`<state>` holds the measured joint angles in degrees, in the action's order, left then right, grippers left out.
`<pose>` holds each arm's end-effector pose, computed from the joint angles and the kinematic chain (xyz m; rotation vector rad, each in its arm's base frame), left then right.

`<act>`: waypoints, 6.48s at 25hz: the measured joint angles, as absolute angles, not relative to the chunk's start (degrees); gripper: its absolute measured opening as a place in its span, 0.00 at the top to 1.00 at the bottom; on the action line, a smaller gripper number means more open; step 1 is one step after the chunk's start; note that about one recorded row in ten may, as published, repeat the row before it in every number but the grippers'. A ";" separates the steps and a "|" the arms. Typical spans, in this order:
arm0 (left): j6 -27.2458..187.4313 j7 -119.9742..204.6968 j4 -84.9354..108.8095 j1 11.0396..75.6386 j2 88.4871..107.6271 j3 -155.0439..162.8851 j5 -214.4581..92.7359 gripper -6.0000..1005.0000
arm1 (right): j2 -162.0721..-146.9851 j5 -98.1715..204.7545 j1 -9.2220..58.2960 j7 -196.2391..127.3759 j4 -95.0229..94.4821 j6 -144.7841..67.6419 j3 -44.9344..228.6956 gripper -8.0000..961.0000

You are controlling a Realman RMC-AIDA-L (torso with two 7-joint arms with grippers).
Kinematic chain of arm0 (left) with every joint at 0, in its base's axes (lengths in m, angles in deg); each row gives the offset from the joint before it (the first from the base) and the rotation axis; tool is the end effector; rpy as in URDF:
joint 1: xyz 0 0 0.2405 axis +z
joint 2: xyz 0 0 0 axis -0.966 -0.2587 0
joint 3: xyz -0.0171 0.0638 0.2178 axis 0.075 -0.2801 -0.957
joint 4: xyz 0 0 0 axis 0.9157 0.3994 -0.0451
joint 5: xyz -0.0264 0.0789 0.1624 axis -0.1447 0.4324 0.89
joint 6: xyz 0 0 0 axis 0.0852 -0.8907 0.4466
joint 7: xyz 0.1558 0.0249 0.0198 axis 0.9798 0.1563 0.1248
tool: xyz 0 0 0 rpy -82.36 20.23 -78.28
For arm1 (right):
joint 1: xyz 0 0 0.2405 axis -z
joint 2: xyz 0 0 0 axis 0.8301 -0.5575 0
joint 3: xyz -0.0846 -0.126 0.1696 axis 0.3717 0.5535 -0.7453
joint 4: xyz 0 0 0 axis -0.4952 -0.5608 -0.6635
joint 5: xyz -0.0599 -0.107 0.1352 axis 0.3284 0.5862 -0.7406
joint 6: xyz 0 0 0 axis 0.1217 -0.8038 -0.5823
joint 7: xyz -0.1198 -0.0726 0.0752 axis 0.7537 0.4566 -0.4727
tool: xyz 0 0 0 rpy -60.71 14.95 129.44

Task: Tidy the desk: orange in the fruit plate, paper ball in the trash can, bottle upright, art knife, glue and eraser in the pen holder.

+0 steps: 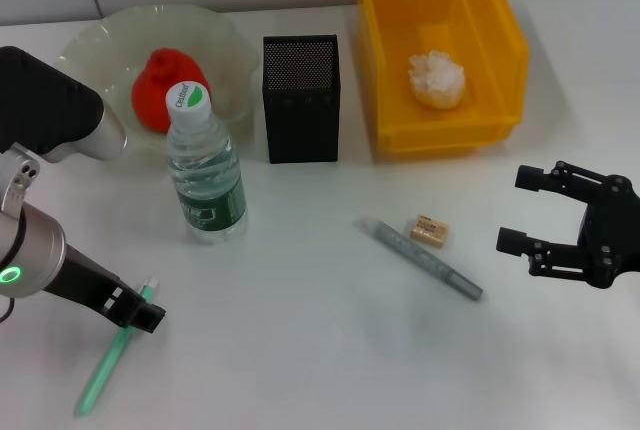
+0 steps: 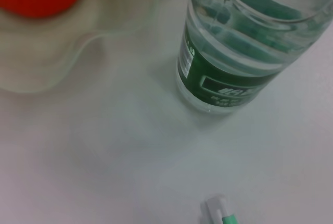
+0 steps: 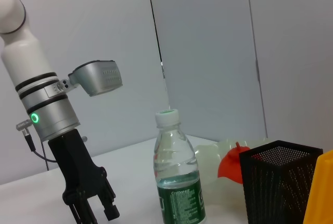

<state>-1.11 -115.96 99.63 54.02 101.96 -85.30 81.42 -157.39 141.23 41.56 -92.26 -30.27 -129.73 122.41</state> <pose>-0.2041 0.2687 -0.0119 -2.4648 -1.0157 0.6431 0.2686 0.2313 0.0344 -2.5356 0.4848 0.8867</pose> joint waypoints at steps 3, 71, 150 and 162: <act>-0.68 -115.96 99.00 53.97 101.97 -85.56 81.46 0.32 | -157.39 141.32 41.48 -92.26 -30.23 -129.66 122.41 0.12; -0.71 -117.30 95.64 51.89 102.09 -86.43 80.61 0.85 | -156.95 141.30 43.11 -92.26 -30.45 -131.11 122.40 0.12; 29.68 -42.90 69.70 34.66 102.14 -69.20 7.03 0.82 | -157.74 141.40 41.97 -93.62 -30.01 -129.67 120.12 0.12; 34.17 -35.38 61.12 31.21 102.12 -68.94 5.70 0.82 | -157.74 141.42 41.77 -93.83 -30.01 -129.67 120.12 0.12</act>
